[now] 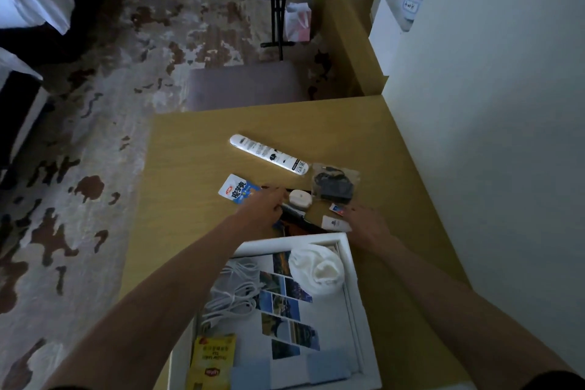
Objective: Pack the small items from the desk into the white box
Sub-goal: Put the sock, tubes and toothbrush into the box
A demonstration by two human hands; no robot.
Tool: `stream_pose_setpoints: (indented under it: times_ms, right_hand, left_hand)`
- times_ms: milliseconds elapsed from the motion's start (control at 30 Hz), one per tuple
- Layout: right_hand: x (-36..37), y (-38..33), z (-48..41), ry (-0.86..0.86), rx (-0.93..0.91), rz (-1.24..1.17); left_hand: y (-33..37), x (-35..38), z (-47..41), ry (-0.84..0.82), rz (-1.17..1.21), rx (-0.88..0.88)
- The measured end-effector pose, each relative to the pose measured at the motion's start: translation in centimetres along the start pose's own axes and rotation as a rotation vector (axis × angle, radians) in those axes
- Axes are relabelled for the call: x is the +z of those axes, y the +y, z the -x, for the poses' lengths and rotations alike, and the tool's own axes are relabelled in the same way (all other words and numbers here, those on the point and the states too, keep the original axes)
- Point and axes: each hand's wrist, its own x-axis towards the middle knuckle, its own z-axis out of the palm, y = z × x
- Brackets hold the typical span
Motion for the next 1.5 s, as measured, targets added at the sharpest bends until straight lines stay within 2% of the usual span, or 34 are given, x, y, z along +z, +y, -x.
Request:
stream_pose_setpoints:
  times_ms: [100, 267, 367, 500, 600, 800, 933, 1033, 1133, 1233, 1500]
  right_hand:
    - [0.1, 0.3, 0.4, 0.001, 0.029, -0.157]
    - [-0.6, 0.6, 2.5, 0.058, 0.229, -0.735]
    - [-2.1, 0.1, 4.1, 0.113, 0.305, -0.965]
    - [-4.3, -0.6, 5.6, 0.172, 0.321, -1.119]
    - [-5.5, -1.0, 6.5, 0.188, 0.290, -1.169]
    - [-8.4, -2.0, 8.2, 0.221, 0.116, -1.166]
    - [-10.1, -3.7, 9.4, 0.146, -0.078, -1.063]
    - [-10.9, -6.2, 10.5, 0.053, -0.252, -0.930]
    - [-10.6, -9.0, 11.2, -0.040, -0.357, -0.900]
    - [-9.3, -11.3, 11.5, -0.190, -0.380, -0.846]
    - [-3.3, -13.6, 12.6, -0.330, -0.484, -0.306]
  left_hand:
    - [-0.8, 1.0, -1.2, -0.044, -0.167, 0.127]
    - [-0.6, 1.9, -2.4, -0.127, -0.310, 0.223]
    - [-0.6, 1.8, -2.8, -0.161, -0.350, 0.242]
    - [-0.6, 1.3, -2.5, -0.156, -0.333, 0.247]
    - [-0.1, 0.3, -1.5, -0.131, -0.213, 0.223]
    - [-0.3, -3.1, 2.8, 0.078, -0.026, 0.042]
    - [-0.6, -4.7, 7.5, 0.288, 0.003, 0.013]
    - [-0.4, -5.3, 11.5, 0.385, 0.062, -0.027]
    - [-0.5, -5.3, 15.3, 0.433, 0.118, -0.089]
    - [-0.6, -5.1, 18.8, 0.479, 0.114, -0.148]
    - [-0.8, -5.0, 23.1, 0.435, 0.118, -0.134]
